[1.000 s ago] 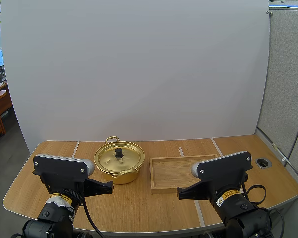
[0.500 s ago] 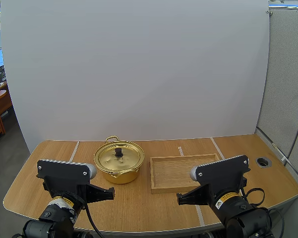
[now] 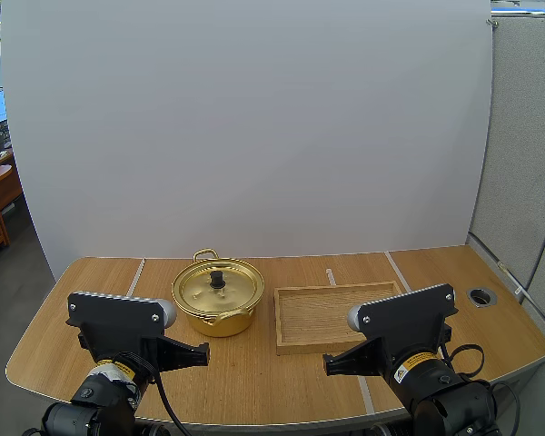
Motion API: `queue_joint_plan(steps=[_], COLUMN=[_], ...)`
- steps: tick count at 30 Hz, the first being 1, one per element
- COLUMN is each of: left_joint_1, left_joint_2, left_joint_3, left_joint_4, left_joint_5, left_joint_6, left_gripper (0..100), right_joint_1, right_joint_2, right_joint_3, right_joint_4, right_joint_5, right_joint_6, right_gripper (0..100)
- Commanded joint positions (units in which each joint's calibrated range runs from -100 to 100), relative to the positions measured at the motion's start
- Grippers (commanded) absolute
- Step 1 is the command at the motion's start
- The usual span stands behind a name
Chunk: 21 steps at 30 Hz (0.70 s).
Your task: Open the pot, put the pineapple inside, and close it
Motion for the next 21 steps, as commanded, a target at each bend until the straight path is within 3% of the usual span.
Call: queue_joint_plan(steps=[1,21], left_joint_1=[0.17,0.17], left_joint_2=[-0.21,-0.21], left_joint_3=[0.14,0.14], left_joint_4=[0.36,0.36], left_joint_5=[-1.93,-2.44], left_joint_6=[-0.7,-0.7], left_gripper=[0,0], right_joint_1=[-0.22,-0.22], right_joint_2=[-0.35,-0.35], right_joint_3=[0.13,0.13], right_joint_4=[-0.32,-0.32], right_joint_5=[-0.22,-0.22], right_joint_6=[-0.32,-0.32], right_gripper=[0,0])
